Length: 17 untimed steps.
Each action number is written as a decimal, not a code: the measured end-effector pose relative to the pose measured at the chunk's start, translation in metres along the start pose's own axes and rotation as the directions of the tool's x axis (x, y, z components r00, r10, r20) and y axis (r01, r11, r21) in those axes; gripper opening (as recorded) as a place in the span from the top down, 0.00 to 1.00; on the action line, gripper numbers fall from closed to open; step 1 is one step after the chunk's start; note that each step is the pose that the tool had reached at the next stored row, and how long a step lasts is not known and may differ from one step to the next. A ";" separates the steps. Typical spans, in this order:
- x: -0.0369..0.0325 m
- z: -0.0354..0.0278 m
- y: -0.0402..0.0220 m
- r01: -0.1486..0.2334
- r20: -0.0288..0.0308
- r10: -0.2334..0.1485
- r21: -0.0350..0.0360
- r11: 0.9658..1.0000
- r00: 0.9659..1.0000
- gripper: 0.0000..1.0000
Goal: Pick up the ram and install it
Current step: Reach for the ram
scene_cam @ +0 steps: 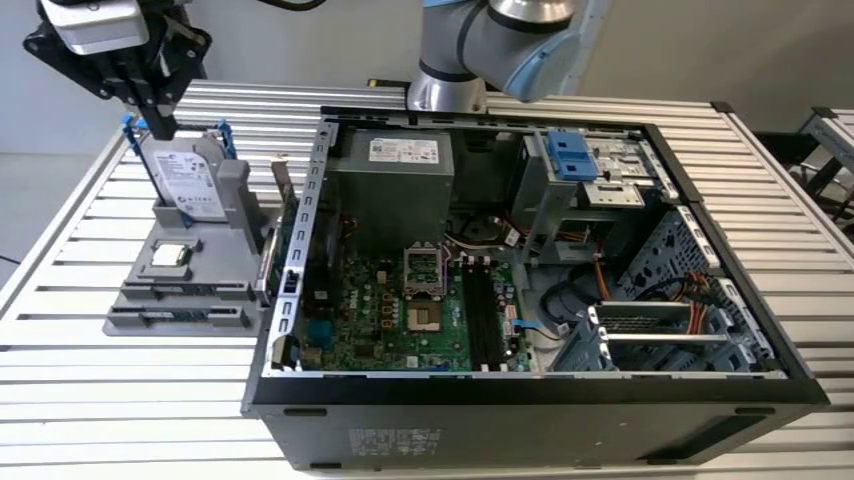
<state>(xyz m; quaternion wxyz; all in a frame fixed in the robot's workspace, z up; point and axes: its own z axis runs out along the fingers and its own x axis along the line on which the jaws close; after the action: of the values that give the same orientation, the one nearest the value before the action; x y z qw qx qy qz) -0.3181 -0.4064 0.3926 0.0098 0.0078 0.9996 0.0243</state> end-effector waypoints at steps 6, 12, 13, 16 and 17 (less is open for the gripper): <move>0.0114 -0.0002 -0.0004 0.000 0.000 0.000 0.000 1.000 1.000 1.00; 0.0222 -0.0005 -0.0007 0.000 0.000 0.000 0.000 1.000 1.000 1.00; 0.0239 -0.0005 -0.0007 0.000 0.000 0.000 0.000 1.000 1.000 1.00; 0.0247 -0.0005 -0.0007 0.000 0.000 0.000 0.000 1.000 1.000 1.00; 0.0248 -0.0005 -0.0007 0.000 0.000 0.000 0.000 1.000 1.000 1.00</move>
<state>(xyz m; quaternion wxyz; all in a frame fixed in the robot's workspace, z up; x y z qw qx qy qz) -0.3429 -0.4067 0.3926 0.0097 0.0078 0.9996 0.0243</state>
